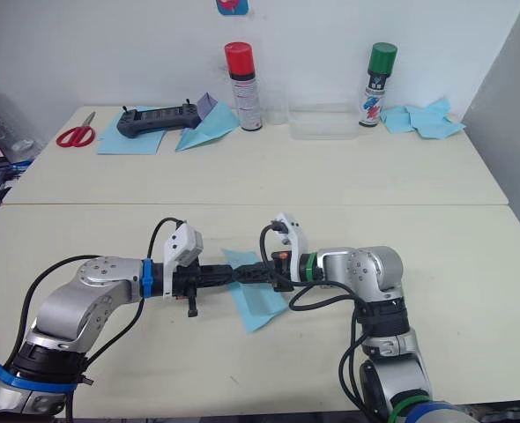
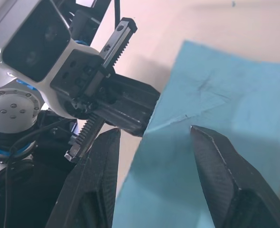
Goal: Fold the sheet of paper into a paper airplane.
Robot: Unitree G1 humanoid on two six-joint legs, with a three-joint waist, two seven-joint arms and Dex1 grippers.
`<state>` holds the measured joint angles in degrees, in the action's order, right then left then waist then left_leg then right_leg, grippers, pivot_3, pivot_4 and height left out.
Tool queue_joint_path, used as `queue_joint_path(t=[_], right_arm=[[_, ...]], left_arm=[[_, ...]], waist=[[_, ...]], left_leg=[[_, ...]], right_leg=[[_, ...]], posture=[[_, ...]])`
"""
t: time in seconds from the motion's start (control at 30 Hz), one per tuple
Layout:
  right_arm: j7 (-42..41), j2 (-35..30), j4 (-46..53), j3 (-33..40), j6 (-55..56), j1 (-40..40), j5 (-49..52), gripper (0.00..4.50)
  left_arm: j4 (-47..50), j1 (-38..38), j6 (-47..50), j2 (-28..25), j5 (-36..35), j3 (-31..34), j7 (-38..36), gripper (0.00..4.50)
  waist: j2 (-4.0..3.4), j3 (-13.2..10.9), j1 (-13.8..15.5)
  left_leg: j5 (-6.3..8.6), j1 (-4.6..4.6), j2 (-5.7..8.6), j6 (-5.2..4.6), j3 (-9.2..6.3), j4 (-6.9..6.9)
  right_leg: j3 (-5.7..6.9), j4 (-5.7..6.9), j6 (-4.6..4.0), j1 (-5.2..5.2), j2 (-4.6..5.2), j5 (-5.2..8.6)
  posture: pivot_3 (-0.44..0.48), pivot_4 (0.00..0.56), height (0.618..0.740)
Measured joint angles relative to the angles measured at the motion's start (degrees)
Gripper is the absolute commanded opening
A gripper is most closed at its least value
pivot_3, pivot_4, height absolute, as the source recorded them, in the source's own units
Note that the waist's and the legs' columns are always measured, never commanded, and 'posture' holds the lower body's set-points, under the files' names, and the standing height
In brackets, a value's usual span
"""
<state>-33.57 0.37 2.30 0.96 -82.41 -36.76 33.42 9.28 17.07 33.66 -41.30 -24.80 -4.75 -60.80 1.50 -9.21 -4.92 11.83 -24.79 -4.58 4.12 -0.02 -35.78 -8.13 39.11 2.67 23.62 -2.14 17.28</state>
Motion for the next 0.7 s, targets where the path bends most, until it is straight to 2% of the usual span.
queue_joint_path(t=[0.23, 0.63, 0.7], right_arm=[[1.0, -1.0, 0.0, -0.5, 0.2, 0.0, 0.0, 2.4], [-0.3, -7.4, 0.7, -5.2, 2.3, 0.0, 1.2, 2.4], [-0.4, -8.3, 0.6, -5.7, 3.2, 0.0, 1.2, 2.04]], left_arm=[[-0.2, 1.3, -0.1, 0.4, 0.1, -1.6, -0.1, 0.0], [-1.0, 3.6, -1.0, 1.1, 0.2, -1.9, -1.2, 0.0], [-1.1, 3.5, -1.5, 1.1, 0.7, -2.2, -1.2, 0.0]], waist=[[0.0, 0.0, 0.0], [0.0, 0.0, 0.0], [0.0, 0.0, 0.0]], left_leg=[[0.0, 0.0, 0.0, 0.0, -0.01, -0.02], [0.0, 0.0, 0.01, 0.0, -0.03, -0.06], [0.0, 0.0, 0.01, 0.0, -0.04, -0.06]], right_leg=[[0.01, 0.01, 0.0, -0.01, 0.0, 0.0], [0.02, 0.01, 0.0, -0.05, 0.0, 0.0], [0.03, 0.02, 0.0, -0.05, 0.0, -0.01]], posture=[[0.0, 0.15, 0.74], [0.0, 0.15, 0.74], [0.0, 0.15, 0.74]])
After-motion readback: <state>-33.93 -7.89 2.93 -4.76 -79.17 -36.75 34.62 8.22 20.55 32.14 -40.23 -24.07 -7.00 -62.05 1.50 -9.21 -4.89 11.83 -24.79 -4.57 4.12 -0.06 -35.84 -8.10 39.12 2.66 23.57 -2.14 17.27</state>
